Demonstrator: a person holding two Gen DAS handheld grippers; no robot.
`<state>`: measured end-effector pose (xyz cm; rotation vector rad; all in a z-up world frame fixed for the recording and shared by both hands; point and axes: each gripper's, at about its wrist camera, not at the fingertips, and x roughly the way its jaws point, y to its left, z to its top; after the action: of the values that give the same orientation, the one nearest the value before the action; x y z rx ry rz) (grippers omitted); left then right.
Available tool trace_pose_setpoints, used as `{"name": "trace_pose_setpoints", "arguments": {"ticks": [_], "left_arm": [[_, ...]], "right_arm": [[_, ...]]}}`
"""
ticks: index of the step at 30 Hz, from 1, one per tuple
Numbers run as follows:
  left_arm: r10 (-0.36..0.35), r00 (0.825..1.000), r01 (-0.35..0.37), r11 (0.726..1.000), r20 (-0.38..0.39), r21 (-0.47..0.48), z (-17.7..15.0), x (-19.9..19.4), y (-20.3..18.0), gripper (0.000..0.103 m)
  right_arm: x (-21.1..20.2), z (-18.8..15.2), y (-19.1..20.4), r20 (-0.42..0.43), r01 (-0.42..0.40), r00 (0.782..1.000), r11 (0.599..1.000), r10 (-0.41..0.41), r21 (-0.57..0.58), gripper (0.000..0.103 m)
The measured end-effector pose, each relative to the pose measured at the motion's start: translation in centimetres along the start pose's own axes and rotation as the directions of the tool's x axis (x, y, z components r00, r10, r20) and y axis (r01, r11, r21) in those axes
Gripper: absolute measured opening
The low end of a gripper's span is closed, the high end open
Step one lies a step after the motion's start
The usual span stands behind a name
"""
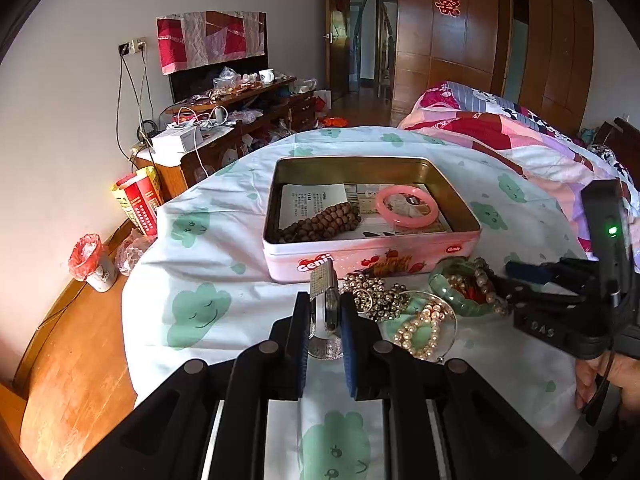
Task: Organize jewelry
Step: 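Lift the watch with the left tool while the right tool grasps the dark bead bracelet, then carry the watch in the left tool and bracelet in the right tool over the tin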
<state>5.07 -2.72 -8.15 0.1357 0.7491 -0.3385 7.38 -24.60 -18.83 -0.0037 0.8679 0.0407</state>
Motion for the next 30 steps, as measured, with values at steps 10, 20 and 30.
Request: {"name": "trace_pose_setpoints", "arguments": {"ticks": [10,20,30], "left_arm": [[0.0,0.999,-0.001,1.0,0.032,0.011,0.3,-1.2,0.1,0.014],[0.006,0.999,-0.007,1.0,0.052,0.011,0.9,-1.8,0.0,0.014],[0.006,0.997,-0.007,1.0,0.073,0.02,2.0,-2.4,0.0,0.014]], "right_arm": [[-0.4,-0.8,0.3,-0.007,-0.079,0.997,0.997,0.079,-0.018,0.012],[-2.9,-0.6,0.0,0.083,-0.077,0.994,0.997,0.077,0.004,0.012],[-5.1,0.9,0.5,0.153,-0.05,0.987,0.998,0.054,-0.034,0.012]]}}
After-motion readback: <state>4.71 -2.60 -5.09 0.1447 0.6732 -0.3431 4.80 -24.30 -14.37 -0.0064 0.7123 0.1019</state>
